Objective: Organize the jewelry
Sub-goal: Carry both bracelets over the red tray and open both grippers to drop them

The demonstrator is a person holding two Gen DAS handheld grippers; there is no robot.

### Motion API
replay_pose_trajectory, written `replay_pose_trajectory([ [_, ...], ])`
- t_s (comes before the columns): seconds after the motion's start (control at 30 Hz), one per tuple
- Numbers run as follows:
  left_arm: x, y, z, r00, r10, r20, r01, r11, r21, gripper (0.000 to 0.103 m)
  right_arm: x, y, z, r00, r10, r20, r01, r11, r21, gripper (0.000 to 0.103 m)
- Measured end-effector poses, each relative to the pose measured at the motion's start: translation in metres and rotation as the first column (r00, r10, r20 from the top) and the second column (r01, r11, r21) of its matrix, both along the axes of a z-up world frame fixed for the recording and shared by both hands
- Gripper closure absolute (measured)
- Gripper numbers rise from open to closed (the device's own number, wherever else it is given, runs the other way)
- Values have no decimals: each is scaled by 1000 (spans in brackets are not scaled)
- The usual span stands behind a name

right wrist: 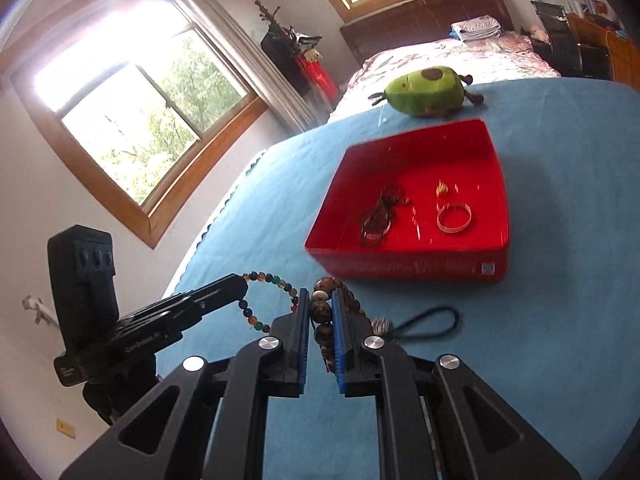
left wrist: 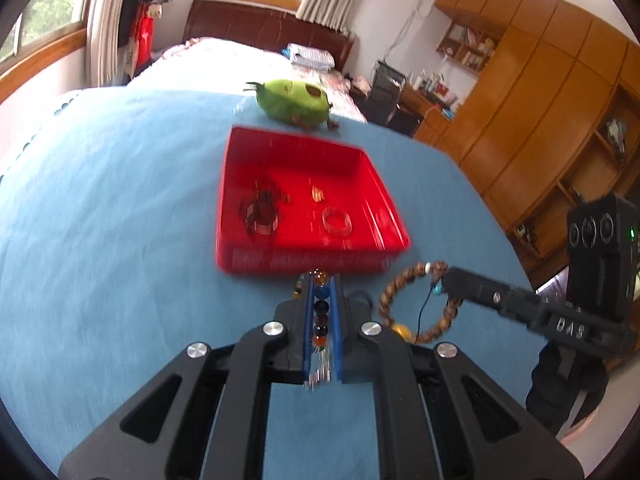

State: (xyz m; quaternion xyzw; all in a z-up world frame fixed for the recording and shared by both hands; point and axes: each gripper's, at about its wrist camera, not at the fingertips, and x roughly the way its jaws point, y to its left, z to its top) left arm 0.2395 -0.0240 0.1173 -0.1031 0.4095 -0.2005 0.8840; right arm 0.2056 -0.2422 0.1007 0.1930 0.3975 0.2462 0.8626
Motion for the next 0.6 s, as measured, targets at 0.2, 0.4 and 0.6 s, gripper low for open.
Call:
replay_pose_trajectory([
  [0.2,64,-14,-4,1000,5,-2,-5,999,-46,97,54,-4,-1,998,-50,35,50,999,-3,93],
  [0.4,123,-28,-28,999,22,-27,-24,999,-43,97,116,-4,-28,995,-99,23,100,995,-32,93],
  [0.6,165,-38,-57,995,49,-86,-48,999,11,97,163,8,-61,995,-83,-45,81,995,-50,93],
])
